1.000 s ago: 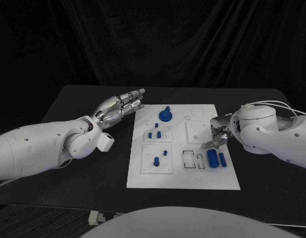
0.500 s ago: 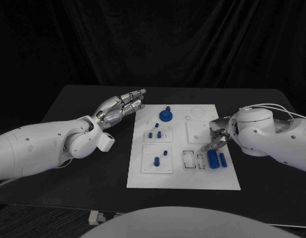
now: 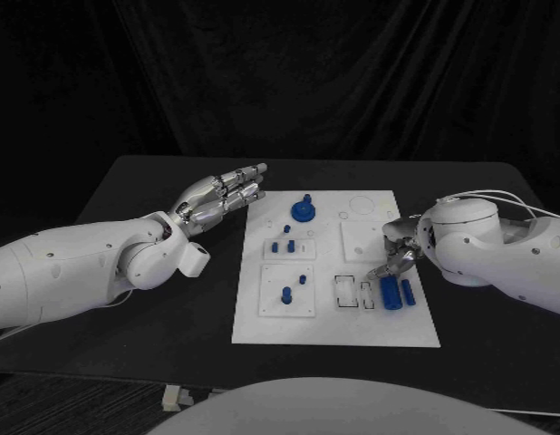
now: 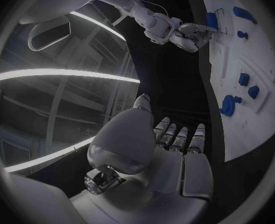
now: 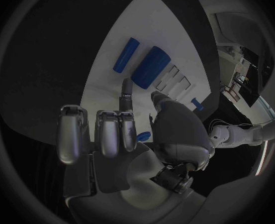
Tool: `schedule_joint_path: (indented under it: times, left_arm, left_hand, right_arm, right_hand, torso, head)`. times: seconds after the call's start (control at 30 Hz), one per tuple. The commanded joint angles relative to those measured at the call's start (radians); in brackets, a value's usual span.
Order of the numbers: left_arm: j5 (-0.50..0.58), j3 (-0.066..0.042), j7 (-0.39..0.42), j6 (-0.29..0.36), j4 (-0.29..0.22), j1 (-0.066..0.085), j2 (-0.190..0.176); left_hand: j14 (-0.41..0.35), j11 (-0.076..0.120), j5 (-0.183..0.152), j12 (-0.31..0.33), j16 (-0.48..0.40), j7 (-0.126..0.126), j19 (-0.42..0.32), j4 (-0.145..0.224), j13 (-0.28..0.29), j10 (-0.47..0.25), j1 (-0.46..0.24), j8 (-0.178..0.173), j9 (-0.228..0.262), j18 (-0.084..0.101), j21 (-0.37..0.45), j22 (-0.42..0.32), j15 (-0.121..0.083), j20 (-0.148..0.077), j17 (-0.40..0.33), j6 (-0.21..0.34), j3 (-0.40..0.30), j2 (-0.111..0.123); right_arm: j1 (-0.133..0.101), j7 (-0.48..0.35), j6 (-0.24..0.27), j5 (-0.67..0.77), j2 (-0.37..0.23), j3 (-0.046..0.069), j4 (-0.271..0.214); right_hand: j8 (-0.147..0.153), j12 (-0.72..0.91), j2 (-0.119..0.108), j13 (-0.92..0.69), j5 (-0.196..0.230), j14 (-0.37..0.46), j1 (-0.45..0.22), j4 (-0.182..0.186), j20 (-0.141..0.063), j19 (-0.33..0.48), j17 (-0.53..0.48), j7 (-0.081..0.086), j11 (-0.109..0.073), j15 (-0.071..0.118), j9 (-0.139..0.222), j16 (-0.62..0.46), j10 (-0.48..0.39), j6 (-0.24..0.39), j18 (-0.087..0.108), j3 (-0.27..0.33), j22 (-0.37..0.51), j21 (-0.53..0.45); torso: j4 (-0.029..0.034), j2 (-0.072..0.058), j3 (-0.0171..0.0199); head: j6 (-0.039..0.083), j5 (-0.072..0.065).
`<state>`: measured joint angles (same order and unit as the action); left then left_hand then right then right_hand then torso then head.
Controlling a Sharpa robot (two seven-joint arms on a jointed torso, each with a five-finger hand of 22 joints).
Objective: Assemble the parts on the task board
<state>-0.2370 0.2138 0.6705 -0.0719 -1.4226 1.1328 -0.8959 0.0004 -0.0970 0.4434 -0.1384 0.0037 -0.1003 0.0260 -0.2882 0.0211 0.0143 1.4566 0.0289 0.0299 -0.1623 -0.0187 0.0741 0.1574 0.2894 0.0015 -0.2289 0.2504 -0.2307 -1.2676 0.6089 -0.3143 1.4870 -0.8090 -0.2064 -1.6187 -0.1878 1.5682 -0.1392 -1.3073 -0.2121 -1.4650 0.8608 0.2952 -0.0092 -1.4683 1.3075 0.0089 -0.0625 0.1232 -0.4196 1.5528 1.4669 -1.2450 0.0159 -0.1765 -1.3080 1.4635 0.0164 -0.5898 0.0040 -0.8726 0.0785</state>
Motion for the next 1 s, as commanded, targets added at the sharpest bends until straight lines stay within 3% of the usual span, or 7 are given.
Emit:
schedule_joint_path:
  times: [0.03, 0.27, 0.67, 0.8, 1.0]
  left_arm:
    - [0.008, -0.001, 0.009, -0.011, -0.001, -0.001, 0.001]
    - [0.008, -0.001, 0.007, -0.012, 0.001, -0.002, 0.003]
    - [0.008, -0.001, 0.001, -0.011, 0.002, -0.002, 0.005]
    - [0.008, -0.001, -0.001, -0.011, 0.003, -0.003, 0.006]
    - [0.008, -0.001, -0.004, -0.013, 0.004, -0.003, 0.007]
  left_hand:
    - [0.000, -0.007, 0.004, -0.008, -0.004, -0.007, 0.001, 0.000, 0.001, 0.001, 0.011, 0.006, 0.001, -0.002, -0.004, 0.001, 0.002, 0.006, -0.001, 0.000, -0.005, 0.001]
    - [0.000, -0.008, 0.005, -0.007, -0.004, -0.008, 0.001, 0.000, 0.001, 0.000, 0.012, 0.006, 0.001, -0.002, -0.004, 0.001, 0.002, 0.006, -0.001, 0.001, -0.005, 0.001]
    - [0.000, -0.008, 0.005, -0.007, -0.004, -0.008, 0.001, 0.000, 0.001, 0.000, 0.012, 0.006, 0.001, -0.002, -0.004, 0.001, 0.002, 0.006, -0.001, 0.001, -0.005, 0.001]
    - [0.000, -0.008, 0.005, -0.007, -0.004, -0.008, 0.001, 0.000, 0.001, 0.000, 0.012, 0.006, 0.001, -0.002, -0.004, 0.001, 0.002, 0.006, -0.001, 0.001, -0.005, 0.001]
    - [0.000, -0.009, 0.006, -0.007, -0.004, -0.009, 0.001, 0.001, 0.001, 0.001, 0.014, 0.006, 0.001, -0.002, -0.004, 0.001, 0.003, 0.006, -0.001, 0.000, -0.006, 0.000]
  right_arm:
    - [0.002, 0.017, -0.001, 0.009, 0.000, 0.000, -0.001]
    - [0.002, 0.015, 0.031, 0.011, -0.007, 0.000, -0.005]
    - [0.002, 0.016, 0.035, 0.017, -0.019, 0.000, -0.011]
    - [0.002, 0.017, 0.033, 0.017, -0.022, 0.000, -0.013]
    - [0.002, 0.018, 0.023, 0.017, -0.025, 0.000, -0.019]
  right_hand:
    - [-0.006, 0.003, 0.001, -0.263, 0.012, -0.093, -0.013, 0.001, 0.007, -0.048, 0.207, 0.002, 0.001, -0.007, -0.009, -0.006, 0.104, 0.011, 0.015, 0.003, -0.221, -0.005]
    - [-0.004, 0.003, 0.008, -0.263, 0.018, -0.092, -0.015, 0.000, 0.007, -0.047, 0.204, 0.005, 0.004, -0.009, -0.020, -0.007, 0.104, 0.026, 0.016, -0.001, -0.220, -0.009]
    - [-0.009, 0.003, 0.014, -0.263, 0.033, -0.091, -0.035, 0.001, 0.009, -0.045, 0.198, 0.006, 0.005, -0.010, -0.042, -0.010, 0.104, 0.033, 0.017, 0.000, -0.219, -0.014]
    - [-0.015, 0.003, 0.021, -0.263, 0.043, -0.091, -0.046, 0.001, 0.009, -0.045, 0.198, 0.005, 0.004, -0.010, -0.057, -0.011, 0.104, 0.033, 0.017, -0.002, -0.219, -0.015]
    - [-0.049, 0.003, 0.031, -0.263, 0.051, -0.091, -0.063, 0.000, 0.005, -0.046, 0.198, -0.006, -0.004, -0.004, -0.114, -0.011, 0.104, 0.016, 0.017, -0.009, -0.219, -0.015]
  torso:
    - [-0.0001, 0.000, -0.0003]
    - [0.0004, 0.000, 0.0000]
    - [0.0000, 0.001, 0.0000]
    - [-0.0002, 0.001, 0.0000]
    - [-0.0002, 0.001, -0.0001]
  head:
    - [0.000, 0.000]
    - [0.000, -0.001]
    - [0.000, -0.003]
    - [0.000, -0.004]
    - [0.000, -0.003]
